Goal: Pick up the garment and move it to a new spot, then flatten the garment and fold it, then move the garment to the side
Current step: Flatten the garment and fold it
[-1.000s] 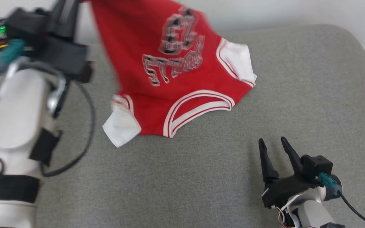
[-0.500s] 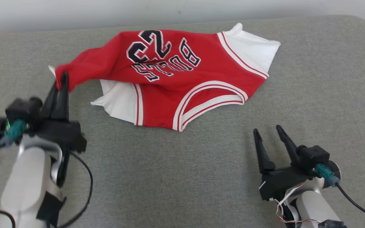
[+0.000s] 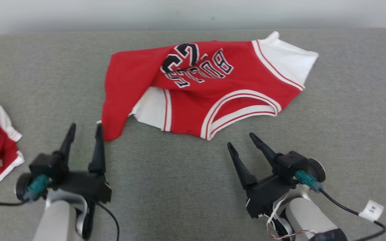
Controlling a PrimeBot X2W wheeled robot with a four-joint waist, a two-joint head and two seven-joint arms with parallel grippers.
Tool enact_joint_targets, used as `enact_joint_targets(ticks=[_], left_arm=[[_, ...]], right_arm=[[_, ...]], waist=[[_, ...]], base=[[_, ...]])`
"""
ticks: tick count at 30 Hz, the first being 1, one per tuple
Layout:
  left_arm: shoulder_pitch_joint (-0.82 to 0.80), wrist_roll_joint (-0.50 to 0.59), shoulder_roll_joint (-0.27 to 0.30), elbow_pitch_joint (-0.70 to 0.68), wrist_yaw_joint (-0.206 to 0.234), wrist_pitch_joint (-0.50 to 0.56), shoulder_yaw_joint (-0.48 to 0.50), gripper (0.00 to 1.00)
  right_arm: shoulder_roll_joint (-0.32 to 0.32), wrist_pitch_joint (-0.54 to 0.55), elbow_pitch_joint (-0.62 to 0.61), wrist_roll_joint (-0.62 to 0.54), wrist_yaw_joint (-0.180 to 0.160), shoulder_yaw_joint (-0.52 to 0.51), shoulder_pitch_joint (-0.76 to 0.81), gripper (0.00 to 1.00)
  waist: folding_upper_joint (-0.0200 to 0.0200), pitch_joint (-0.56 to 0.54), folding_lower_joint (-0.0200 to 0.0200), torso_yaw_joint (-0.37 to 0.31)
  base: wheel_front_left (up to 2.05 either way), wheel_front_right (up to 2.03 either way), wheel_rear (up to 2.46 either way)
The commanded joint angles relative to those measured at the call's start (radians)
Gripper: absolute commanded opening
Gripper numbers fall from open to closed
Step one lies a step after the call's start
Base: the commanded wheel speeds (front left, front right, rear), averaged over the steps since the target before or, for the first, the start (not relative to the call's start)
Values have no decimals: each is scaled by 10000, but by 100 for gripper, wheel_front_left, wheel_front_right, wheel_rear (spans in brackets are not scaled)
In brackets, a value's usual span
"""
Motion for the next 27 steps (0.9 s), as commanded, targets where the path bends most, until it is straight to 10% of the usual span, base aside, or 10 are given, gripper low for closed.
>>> enact_joint_targets(ticks=[1,27], left_arm=[[220,23,3,-58,-38,-15,7,100],[1561,-1443,-147,-1312,546,-15,-2243,100]], right_arm=[[-83,-6,70,100,1,86,-131,100],[212,-2,3370,-387,2,-63,-1665,100]], waist=[[0,-13,0,271],[0,165,0,2395]], base=[[0,0,0],[0,0,0]])
